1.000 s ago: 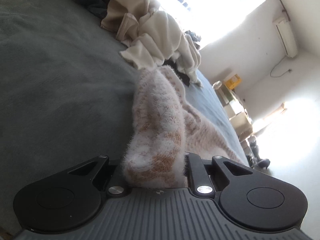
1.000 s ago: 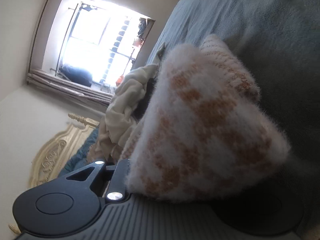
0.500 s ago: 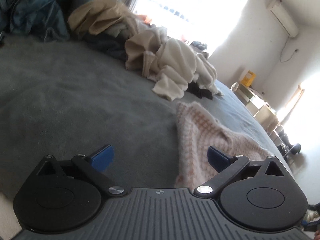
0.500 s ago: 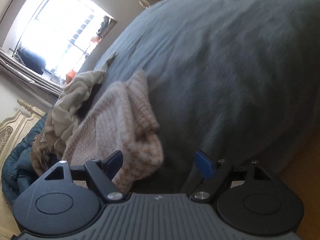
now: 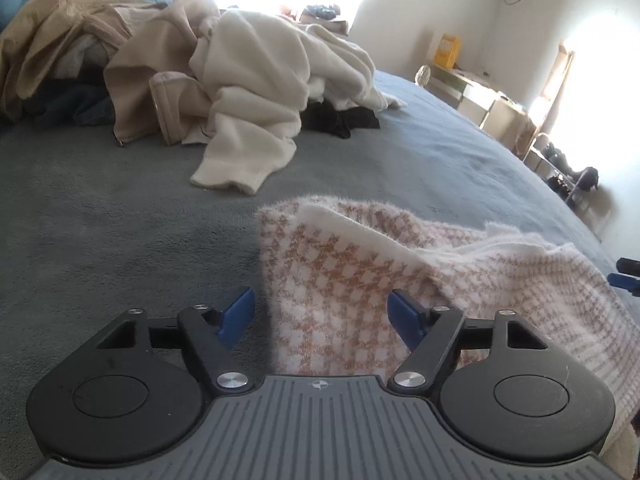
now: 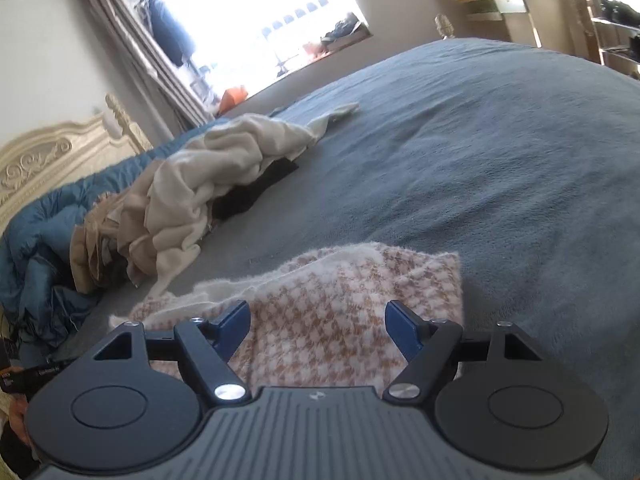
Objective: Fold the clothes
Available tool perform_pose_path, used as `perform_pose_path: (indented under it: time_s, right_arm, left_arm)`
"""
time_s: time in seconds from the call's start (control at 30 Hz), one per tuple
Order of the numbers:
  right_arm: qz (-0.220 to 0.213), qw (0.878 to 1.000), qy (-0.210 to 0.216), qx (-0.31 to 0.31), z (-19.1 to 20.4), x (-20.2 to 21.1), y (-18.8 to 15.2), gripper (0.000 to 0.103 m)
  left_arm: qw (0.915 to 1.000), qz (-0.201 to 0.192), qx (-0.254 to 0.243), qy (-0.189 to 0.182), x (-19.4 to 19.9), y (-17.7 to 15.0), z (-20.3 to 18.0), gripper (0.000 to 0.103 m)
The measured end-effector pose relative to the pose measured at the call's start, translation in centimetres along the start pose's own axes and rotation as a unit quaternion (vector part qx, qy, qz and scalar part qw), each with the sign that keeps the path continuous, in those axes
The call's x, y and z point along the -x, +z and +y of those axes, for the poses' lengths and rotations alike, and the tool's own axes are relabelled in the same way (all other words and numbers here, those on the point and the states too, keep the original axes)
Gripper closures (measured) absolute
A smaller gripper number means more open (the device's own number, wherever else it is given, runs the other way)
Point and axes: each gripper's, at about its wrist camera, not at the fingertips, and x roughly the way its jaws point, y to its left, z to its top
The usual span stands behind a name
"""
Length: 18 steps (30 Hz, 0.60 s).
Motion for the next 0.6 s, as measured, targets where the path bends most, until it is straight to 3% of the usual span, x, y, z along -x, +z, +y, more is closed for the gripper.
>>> perform_pose_path:
  time_s: [0.07,0.2,0.3,0.37,0.5,0.6]
  right_arm:
    - [0.015,1.000,-0.021,0.011,-0.5,-1.4,0.5,0.025]
    - [0.052,0.998,-0.018,0.005,-1.6,-3.8,1.1,0.026]
    - [0.069,0.998,0.013,-0.004,-1.9,-4.4,1.3,0.041]
    - [0.064,0.997,0.038,-0.003,-1.7,-3.8,1.3,0.041]
    - [0.064,0.998,0.015,-0.010,-2.2,-3.9,1.5,0.041]
    - [0.073,0.996,0.028,-0.032,-3.0,-4.5,1.5,0.045]
  left_arm:
    - [1.0000,0.004,0.003,-0.006,-0.5,0.2,0.2,0.038]
    - [0.9998,0.006,-0.002,-0.017,-1.1,0.5,0.3,0.049]
    - [0.9996,-0.002,-0.013,-0.023,-1.0,0.7,0.3,0.059]
    - [0.9993,-0.007,-0.020,-0.032,-1.0,0.7,0.3,0.059]
    - [0.9980,-0.004,-0.018,-0.061,-1.6,1.0,1.0,0.057]
    - [0.9974,-0.003,-0.010,-0.071,-2.2,1.3,1.5,0.059]
